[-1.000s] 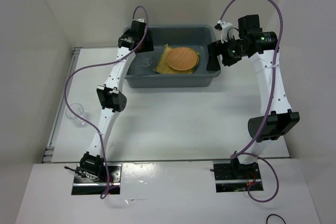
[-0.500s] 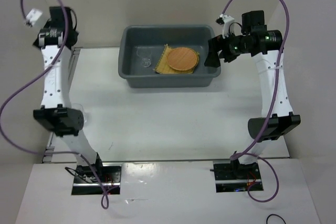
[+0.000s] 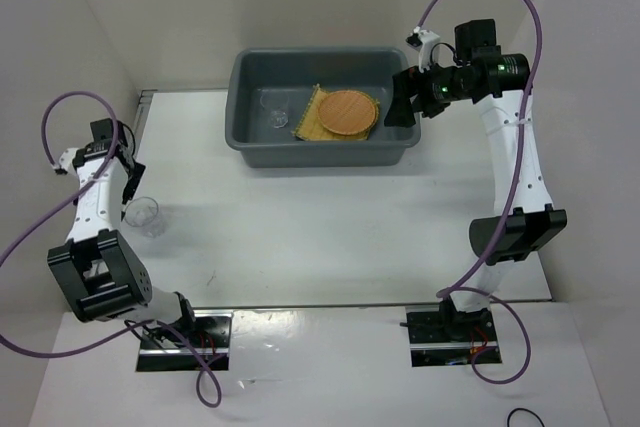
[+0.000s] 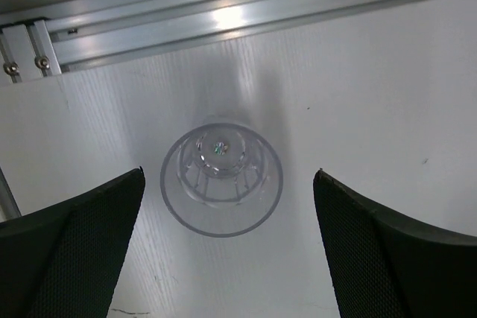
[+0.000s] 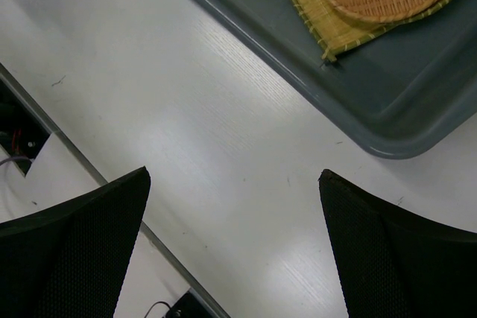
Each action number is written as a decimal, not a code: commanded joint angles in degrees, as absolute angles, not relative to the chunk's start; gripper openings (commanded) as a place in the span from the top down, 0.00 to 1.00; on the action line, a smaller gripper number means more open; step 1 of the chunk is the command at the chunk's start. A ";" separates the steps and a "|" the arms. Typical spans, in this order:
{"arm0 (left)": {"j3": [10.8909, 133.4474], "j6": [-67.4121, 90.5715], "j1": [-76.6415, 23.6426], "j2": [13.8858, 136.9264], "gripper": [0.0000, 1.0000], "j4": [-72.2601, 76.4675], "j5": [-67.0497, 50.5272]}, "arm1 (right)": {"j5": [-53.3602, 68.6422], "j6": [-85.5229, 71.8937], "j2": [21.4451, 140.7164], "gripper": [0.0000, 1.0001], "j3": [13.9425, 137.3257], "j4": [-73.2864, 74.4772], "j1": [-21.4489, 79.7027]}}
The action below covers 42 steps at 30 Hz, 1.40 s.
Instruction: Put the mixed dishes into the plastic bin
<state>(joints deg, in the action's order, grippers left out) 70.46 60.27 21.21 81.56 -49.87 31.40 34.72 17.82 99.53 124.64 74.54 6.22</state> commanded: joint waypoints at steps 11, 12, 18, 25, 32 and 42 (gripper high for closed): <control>67.24 56.51 22.24 92.45 0.00 -37.88 18.64 | 37.17 16.70 96.86 0.02 123.57 74.36 6.77; 67.24 56.51 22.24 92.46 0.00 -37.27 18.11 | 37.18 16.70 96.86 0.02 122.97 74.36 6.77; 65.92 55.82 22.24 95.62 0.06 -34.72 16.00 | 37.18 16.70 96.33 0.02 122.44 74.36 6.77; 68.02 53.09 22.24 97.91 0.71 -33.22 15.47 | 37.18 16.70 95.80 0.02 121.90 74.36 6.77; 72.94 51.76 22.24 90.99 1.00 -29.11 4.86 | 37.18 16.70 95.80 0.02 121.90 74.36 6.77; 86.51 43.70 12.70 91.61 1.00 9.56 -39.36 | 37.18 17.22 96.33 0.02 122.43 74.36 6.77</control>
